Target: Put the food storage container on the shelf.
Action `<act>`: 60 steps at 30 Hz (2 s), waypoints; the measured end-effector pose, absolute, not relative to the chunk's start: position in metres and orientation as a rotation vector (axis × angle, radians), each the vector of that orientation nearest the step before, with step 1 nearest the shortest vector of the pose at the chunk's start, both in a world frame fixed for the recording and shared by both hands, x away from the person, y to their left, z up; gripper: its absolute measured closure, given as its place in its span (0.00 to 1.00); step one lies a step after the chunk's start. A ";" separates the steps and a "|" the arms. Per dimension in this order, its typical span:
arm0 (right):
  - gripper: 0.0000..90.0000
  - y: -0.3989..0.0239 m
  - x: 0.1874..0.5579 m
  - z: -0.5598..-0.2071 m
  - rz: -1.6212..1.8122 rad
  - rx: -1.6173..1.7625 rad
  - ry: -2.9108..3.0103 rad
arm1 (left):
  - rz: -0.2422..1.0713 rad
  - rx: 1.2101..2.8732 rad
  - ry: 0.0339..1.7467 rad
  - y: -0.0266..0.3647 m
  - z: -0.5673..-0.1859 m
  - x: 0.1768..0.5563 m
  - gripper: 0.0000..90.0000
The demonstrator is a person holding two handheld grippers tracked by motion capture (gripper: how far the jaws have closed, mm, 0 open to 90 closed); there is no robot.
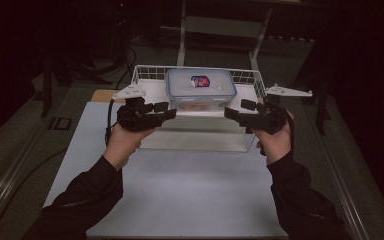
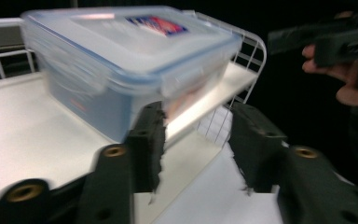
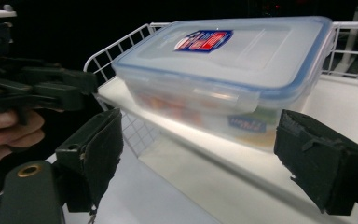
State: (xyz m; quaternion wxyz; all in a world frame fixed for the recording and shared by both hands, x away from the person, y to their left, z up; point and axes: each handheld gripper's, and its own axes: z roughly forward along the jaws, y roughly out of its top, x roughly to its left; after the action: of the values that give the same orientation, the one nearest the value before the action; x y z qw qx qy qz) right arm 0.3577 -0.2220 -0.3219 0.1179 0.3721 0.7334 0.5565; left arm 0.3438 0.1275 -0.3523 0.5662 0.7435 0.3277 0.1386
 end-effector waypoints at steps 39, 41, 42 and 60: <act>0.16 -0.228 0.329 -0.368 1.632 1.017 2.202 | 0.238 1.798 0.758 0.090 -0.387 0.342 0.28; 0.16 -0.227 0.329 -0.371 1.623 1.009 2.209 | 0.238 1.811 0.749 0.089 -0.390 0.337 0.12; 0.15 -0.224 0.326 -0.377 1.600 0.990 2.213 | 0.237 1.797 0.739 0.090 -0.393 0.332 0.10; 0.15 -0.225 0.314 -0.423 1.593 0.935 2.276 | 0.186 1.794 0.635 0.096 -0.431 0.287 0.00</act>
State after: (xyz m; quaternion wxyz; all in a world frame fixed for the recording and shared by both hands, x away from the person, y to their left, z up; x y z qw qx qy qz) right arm 0.3137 -0.2254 -0.4231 0.1052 0.3172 0.7722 0.5405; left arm 0.2871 0.0963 -0.4309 0.5768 0.7664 0.2714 0.0793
